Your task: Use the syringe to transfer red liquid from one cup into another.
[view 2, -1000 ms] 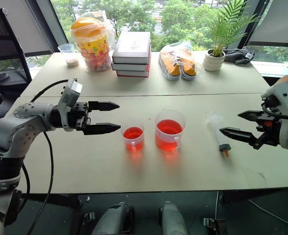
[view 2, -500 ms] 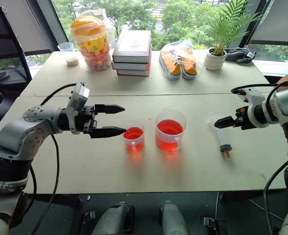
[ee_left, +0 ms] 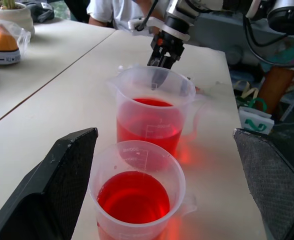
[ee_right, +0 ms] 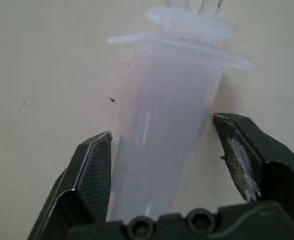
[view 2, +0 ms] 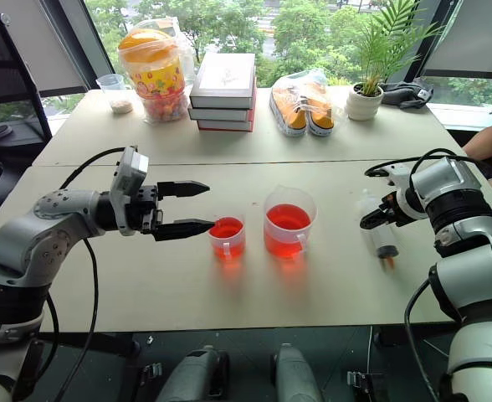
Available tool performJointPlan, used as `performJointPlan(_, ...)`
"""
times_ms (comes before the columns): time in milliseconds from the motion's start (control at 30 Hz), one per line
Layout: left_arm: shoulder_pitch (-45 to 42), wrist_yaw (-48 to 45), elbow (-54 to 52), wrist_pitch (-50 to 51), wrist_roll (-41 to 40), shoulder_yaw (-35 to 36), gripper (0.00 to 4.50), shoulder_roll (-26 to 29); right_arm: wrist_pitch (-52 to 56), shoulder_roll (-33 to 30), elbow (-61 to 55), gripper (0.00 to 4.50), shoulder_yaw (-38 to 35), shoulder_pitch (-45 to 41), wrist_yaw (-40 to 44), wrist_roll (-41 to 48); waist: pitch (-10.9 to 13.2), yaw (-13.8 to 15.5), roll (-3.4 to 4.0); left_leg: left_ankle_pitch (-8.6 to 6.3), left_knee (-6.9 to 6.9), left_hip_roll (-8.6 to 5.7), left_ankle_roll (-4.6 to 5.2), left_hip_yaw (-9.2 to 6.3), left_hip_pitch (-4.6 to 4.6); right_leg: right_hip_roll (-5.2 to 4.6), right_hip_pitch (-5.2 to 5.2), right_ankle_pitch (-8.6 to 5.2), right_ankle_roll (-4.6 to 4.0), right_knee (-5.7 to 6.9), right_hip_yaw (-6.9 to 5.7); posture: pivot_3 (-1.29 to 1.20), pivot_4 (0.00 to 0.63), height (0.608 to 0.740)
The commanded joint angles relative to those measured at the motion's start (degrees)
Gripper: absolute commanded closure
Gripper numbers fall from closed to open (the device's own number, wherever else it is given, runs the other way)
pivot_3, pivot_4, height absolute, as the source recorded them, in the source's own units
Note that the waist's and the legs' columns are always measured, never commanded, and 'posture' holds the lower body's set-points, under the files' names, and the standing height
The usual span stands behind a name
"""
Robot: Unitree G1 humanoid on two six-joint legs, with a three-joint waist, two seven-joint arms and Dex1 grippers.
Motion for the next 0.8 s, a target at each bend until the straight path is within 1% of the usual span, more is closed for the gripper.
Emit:
performJointPlan(33,-0.03,0.1,-1.31,-0.24,-0.94,1.55,0.0,0.41,-1.39,1.84,0.24,2.92,0.31,0.44,2.48,-2.27,-0.01,-0.08,-0.01,0.0,-0.01,0.01,0.0,0.0,0.01,0.01,0.0,0.0,0.0,0.01,0.0,0.0,0.15,0.74)
performJointPlan(67,0.0,0.03,-1.26,-0.33,-0.91,1.5,0.0,0.43,-1.48,2.05,0.09,3.09,0.1,0.69,2.68,-2.87,-0.02,-0.11,-0.03,0.0,-0.01,0.02,0.0,0.0,0.02,0.03,0.0,0.0,0.0,0.01,0.0,0.0,0.15,0.74)
performJointPlan(200,-0.24,-0.27,-0.81,-0.48,-0.78,1.42,0.0,0.65,-1.4,1.63,-1.55,3.09,-1.55,1.11,2.66,-4.44,-0.03,-0.05,-0.05,0.0,-0.01,0.02,0.0,0.0,0.07,0.02,0.05,0.0,0.0,0.02,0.01,0.0,0.15,0.74)
performJointPlan(267,-0.85,-0.22,-0.63,-0.3,-0.63,1.03,0.0,0.64,-1.22,0.34,-3.26,3.09,-4.84,0.39,0.88,-4.14,-0.03,-0.04,-0.04,0.0,-0.01,0.02,-0.01,-0.01,0.07,0.02,0.06,0.0,0.0,0.02,0.01,0.0,0.15,0.74)
performJointPlan(367,-1.17,-1.09,0.02,-0.53,-0.51,1.35,0.0,1.45,-0.93,-2.09,-10.79,3.09,-11.05,0.53,-1.76,-2.62,0.04,-0.07,0.07,0.0,-0.01,0.01,-0.01,0.01,0.05,0.01,0.0,0.0,0.0,0.04,0.04,0.0,0.15,0.74)
performJointPlan(400,-0.87,-1.67,0.34,-0.88,-0.54,1.83,0.0,2.02,1.2,-2.51,-15.22,3.09,-13.87,1.05,-2.81,-1.44,0.07,0.0,0.17,0.0,-0.02,0.01,-0.01,0.02,0.0,0.01,-0.07,0.0,0.0,0.06,0.05,0.0,0.15,0.74)
performJointPlan(433,-1.54,-1.28,0.73,-0.87,-0.22,1.4,0.0,1.75,1.32,-2.67,-19.63,3.09,-19.07,1.54,-4.49,0.91,0.07,0.09,0.18,0.0,-0.05,0.01,-0.01,0.02,-0.05,0.01,-0.13,0.0,0.0,0.07,0.05,0.0,0.15,0.74)
performJointPlan(467,-2.56,-0.72,1.15,-0.63,0.02,0.81,0.0,1.28,-0.15,-1.91,-25.94,3.09,-26.78,2.64,-6.36,4.73,0.07,0.19,0.2,0.0,-0.08,0.01,-0.01,0.0,-0.08,0.01,-0.17,0.0,-0.01,0.06,0.05,0.0,0.15,0.74)
performJointPlan(500,-3.24,-0.6,1.5,-0.4,-0.02,0.65,0.0,1.21,-0.28,-1.19,-31.78,3.09,-32.3,3.9,-7.59,7.52,0.07,0.32,0.2,0.0,-0.09,0.01,-0.01,-0.01,-0.11,0.02,-0.2,0.0,0.0,0.06,0.03,0.0,0.15,0.74)
performJointPlan(567,-4.06,-1.75,2.62,-0.28,-0.4,1.18,0.0,1.97,4.48,1.48,-41.59,3.09,-39.82,5.53,-10.86,11.58,0.07,0.36,0.2,0.0,-0.09,0.02,-0.01,-0.08,-0.25,0.02,-0.28,0.0,0.0,0.05,0.01,0.0,0.15,0.74)
performJointPlan(600,-5.09,-2.36,3.91,-0.5,-0.15,0.94,0.0,1.97,4.42,4.78,-47.04,3.09,-44.87,6.5,-12.7,15.17,0.05,0.37,0.16,0.0,-0.09,0.02,-0.01,-0.09,-0.26,0.02,-0.28,0.0,0.0,0.05,0.01,0.0,0.15,0.74)
performJointPlan(667,-6.97,-3.51,6.18,-0.79,0.16,0.7,0.0,2.03,4.32,10.36,-55.68,3.09,-51.72,7.85,-16.15,20.47,0.03,0.36,0.13,0.0,-0.08,0.02,-0.01,-0.13,-0.25,0.01,-0.22,0.0,0.0,0.03,-0.02,0.0,0.15,0.74)
performJointPlan(733,-9.09,-4.56,8.42,-0.89,0.18,0.41,0.0,1.55,5.11,15.2,-63.84,3.09,-55.12,10.4,-19.5,24.33,0.02,0.38,0.11,0.0,-0.02,0.02,-0.01,-0.13,-0.23,0.0,-0.19,0.01,0.01,0.06,-0.03,0.0,0.15,0.74)
performJointPlan(800,-11.15,-5.56,10.27,-0.76,0.24,-0.33,0.0,0.82,3.53,21.23,-70.83,3.09,-58.03,14.39,-23.34,28.27,-0.01,0.54,0.07,0.0,0.01,0.0,0.0,-0.15,-0.23,-0.04,-0.14,0.01,0.01,0.06,-0.05,0.0,0.15,0.74)
